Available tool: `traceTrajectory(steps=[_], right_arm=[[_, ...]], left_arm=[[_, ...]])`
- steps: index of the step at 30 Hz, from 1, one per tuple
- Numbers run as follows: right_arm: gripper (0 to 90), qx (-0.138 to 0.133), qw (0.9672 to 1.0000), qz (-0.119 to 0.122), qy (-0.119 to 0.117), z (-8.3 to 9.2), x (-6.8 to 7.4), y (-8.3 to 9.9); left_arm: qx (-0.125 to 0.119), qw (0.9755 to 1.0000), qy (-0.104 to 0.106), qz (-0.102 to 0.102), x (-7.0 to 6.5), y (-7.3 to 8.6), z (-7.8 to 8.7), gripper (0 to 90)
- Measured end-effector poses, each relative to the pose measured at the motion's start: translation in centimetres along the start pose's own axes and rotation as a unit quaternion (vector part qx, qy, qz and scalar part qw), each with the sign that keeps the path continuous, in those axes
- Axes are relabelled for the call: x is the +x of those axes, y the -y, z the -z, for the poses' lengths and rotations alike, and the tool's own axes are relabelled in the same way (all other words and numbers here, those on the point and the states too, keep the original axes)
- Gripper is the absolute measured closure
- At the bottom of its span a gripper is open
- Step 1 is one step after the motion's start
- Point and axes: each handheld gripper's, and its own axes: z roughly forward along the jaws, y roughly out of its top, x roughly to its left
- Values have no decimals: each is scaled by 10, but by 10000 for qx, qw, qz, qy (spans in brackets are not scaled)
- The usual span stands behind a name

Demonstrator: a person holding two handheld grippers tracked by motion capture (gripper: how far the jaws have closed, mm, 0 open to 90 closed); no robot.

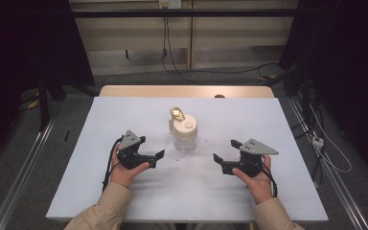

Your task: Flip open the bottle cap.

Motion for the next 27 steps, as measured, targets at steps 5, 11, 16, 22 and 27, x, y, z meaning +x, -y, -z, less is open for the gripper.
traceTrajectory(steps=[5, 11, 16, 22, 27], right_arm=[[134, 20, 10000, -28, 66, 6, -3, 5], [134, 10, 10000, -25, 84, 12, -5, 8], [134, 20, 10000, 12, 97, 18, -7, 12], [134, -5, 9999, 6, 111, 24, -9, 16], [134, -6, 9999, 18, 159, 29, -12, 19]], left_arm=[[19, 10000, 27, 12, 3, 4, 12, 44], [4, 10000, 30, 55, 11, 9, 24, 44], [-11, 10000, 11, 48, 15, 11, 32, 44], [-5, 10000, -14, 23, 18, 15, 41, 43], [-29, 10000, -20, 45, 22, 18, 49, 44]])
